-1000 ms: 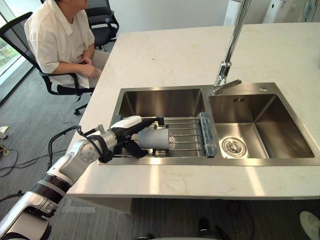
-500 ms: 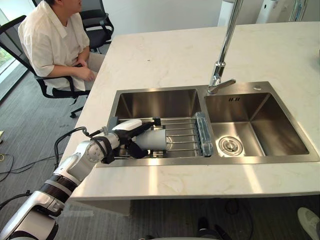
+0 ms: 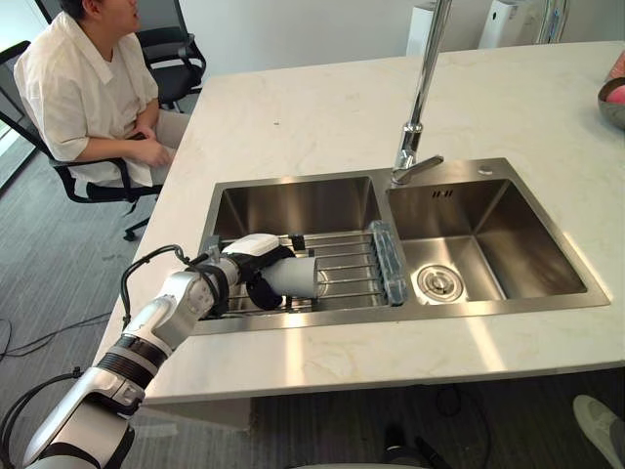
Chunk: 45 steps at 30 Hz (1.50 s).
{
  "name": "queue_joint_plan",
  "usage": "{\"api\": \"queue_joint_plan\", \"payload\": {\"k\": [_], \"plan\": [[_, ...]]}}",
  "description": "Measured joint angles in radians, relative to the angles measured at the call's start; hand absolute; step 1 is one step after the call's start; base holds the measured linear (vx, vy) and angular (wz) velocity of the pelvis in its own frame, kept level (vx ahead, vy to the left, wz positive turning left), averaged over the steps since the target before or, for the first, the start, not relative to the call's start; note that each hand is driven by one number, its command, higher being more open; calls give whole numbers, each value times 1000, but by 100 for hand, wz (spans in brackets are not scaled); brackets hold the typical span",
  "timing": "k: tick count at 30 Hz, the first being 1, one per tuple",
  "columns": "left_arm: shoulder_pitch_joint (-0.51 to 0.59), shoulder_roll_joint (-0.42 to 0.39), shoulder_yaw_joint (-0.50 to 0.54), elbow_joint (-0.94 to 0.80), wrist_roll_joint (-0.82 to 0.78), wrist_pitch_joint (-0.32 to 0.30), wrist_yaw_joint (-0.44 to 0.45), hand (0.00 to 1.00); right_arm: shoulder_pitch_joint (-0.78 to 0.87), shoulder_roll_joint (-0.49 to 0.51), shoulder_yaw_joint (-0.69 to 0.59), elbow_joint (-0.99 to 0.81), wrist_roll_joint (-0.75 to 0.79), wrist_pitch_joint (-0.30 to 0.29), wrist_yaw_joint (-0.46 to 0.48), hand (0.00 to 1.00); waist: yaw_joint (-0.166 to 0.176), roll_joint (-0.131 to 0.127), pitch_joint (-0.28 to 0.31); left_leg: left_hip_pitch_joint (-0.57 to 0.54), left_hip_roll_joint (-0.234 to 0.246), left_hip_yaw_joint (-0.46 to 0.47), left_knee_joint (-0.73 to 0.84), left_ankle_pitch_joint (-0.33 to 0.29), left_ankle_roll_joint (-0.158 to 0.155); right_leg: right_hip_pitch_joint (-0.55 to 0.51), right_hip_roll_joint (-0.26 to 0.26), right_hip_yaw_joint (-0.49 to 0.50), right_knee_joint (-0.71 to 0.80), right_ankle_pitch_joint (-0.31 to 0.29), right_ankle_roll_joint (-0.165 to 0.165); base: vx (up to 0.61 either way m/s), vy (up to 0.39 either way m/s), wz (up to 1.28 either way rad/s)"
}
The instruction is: Walk over to the sink, pick up the cup, carry it to the dishwasher, place the cup inside the dishwasher, then close the dishwasher door
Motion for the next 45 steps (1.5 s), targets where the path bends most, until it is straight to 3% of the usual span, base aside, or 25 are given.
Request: {"api": "queue_joint_plan", "payload": {"k": [6,13,15,18,21,26,28,32,41,43,45], "plan": [[11,3,-14,32,14,-75,87,0,0,-3,22,-1,0,-10,1,100,-1,-2,-2,1,0,0,1,0,0,1,0,0,0,0,0,-6,-4,0],[115,46,-58,4,-153,-159,420,0,2,-10,37,-2,1,-17,5,100,7,-8,2,-3,0,-6,1,0,0,1,-1,-9,4,0,0,0,0,2],[164,46,-6,-101,-232,-210,513,0,3,-10,35,-2,1,-18,10,100,18,-14,6,-4,0,-9,2,1,1,4,-1,-15,5,0,0,0,0,2],[207,31,115,-251,-378,-295,576,0,11,-12,11,2,-2,-18,25,100,31,-15,6,-4,-1,-18,6,1,1,13,-3,-30,5,0,0,-11,-10,6],[220,-21,247,-360,-559,-332,594,0,13,-11,-41,5,-6,-21,41,100,43,-15,6,-4,-2,-40,15,0,2,30,-6,-59,5,-2,-2,-46,-25,19],[265,-132,399,-402,-809,-332,598,0,8,-9,-100,3,-63,-44,46,100,79,-18,1,-4,-3,-65,22,-2,0,44,-8,-80,5,-11,-13,-79,-27,13],[317,-211,450,-421,-899,-328,599,0,5,5,-132,5,-93,-54,40,100,94,-20,0,-12,-5,-82,23,-2,-1,44,-11,-94,7,-13,-10,-67,-25,17],[378,-272,483,-412,-1027,-305,595,0,4,26,-131,2,-103,-55,30,100,109,-24,-2,-13,-6,-93,23,3,5,51,-11,-105,7,-13,-10,-9,-10,10],[487,-375,515,-315,-1133,-231,555,0,-2,64,-122,-21,-151,-55,-39,100,116,-40,-8,-7,-3,-108,26,1,10,47,-13,-118,59,-39,-48,3,-2,5],[512,-380,515,-289,-1136,-230,563,0,0,68,-122,-21,-171,-56,-51,100,117,-43,-6,-9,-3,-106,30,-1,11,36,-17,-114,82,-49,-49,-42,4,-3],[524,-411,540,-288,-1087,-229,583,0,4,79,-125,-16,-171,-64,-57,100,119,-55,0,-15,-9,-111,42,-23,13,7,-39,-109,156,-95,-22,-69,1,4]]}}
